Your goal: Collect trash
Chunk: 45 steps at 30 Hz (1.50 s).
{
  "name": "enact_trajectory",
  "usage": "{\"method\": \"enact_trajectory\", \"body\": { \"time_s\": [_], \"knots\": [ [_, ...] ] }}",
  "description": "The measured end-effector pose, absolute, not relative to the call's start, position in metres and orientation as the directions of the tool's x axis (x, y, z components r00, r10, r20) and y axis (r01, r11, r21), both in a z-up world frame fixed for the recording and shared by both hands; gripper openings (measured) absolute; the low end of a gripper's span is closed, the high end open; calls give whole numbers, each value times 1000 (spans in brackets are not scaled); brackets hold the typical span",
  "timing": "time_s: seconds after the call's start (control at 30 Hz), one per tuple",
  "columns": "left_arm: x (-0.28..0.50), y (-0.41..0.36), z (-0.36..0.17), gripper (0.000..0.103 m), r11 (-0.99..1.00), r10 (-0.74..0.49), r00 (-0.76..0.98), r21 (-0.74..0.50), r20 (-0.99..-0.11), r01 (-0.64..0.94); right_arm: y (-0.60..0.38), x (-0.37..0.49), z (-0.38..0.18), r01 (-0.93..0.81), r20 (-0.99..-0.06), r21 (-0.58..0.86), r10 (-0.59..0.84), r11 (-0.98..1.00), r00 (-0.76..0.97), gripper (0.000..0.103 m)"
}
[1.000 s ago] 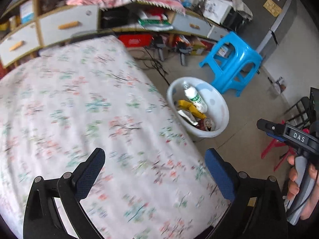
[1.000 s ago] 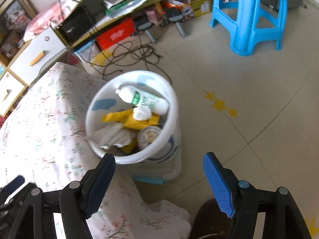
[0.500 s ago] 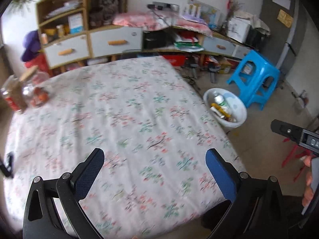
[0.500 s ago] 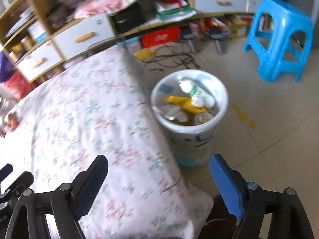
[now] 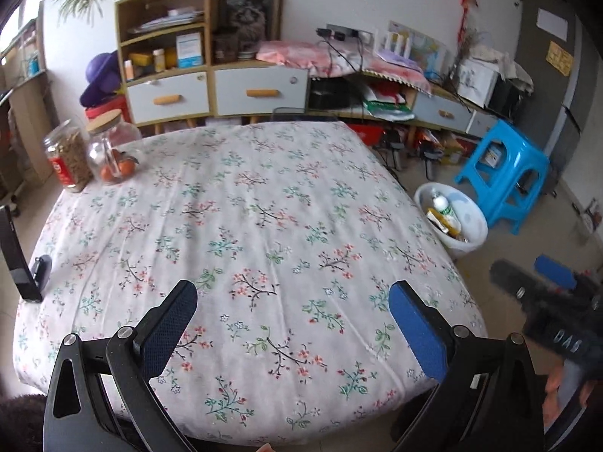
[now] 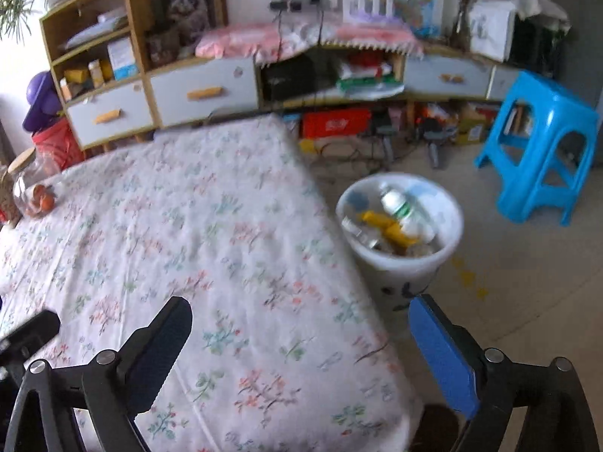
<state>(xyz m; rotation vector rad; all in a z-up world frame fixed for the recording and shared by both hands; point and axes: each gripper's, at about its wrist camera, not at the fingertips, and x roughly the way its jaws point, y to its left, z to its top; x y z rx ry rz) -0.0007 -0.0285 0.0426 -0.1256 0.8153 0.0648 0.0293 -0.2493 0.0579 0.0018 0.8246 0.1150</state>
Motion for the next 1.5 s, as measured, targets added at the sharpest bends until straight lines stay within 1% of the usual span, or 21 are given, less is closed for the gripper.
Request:
{"method": "enact_trajectory", "body": {
  "time_s": [0.07,0.17,0.23,0.37,0.53,0.67,0.87,1.5],
  "knots": [
    [1,-27,43,102,991,11,689,-85,-725,-106,-244,34,52,-118,-751,56,120,991,650,96],
    [2,-26,41,102,991,25,688,-74,-725,-114,-240,36,44,-106,-760,29,90,994,643,96],
    [3,-24,38,102,989,25,679,-80,-734,-123,-238,36,41,-109,-772,41,101,993,628,96],
    [3,-22,32,102,988,26,665,-81,-747,-131,-239,33,42,-106,-766,36,96,994,636,96],
    [1,-19,33,102,984,1,663,-117,-749,-134,-244,34,42,-82,-764,42,85,996,639,96],
    [-2,-19,37,102,985,5,676,-115,-737,-133,-248,33,43,-67,-766,66,93,996,636,96],
    [-5,-19,40,102,986,3,687,-113,-727,-124,-247,32,39,-61,-768,38,68,997,637,96],
    [-6,-22,38,102,989,-6,682,-105,-731,-104,-249,32,40,-44,-765,50,67,998,640,96]
  ]
}}
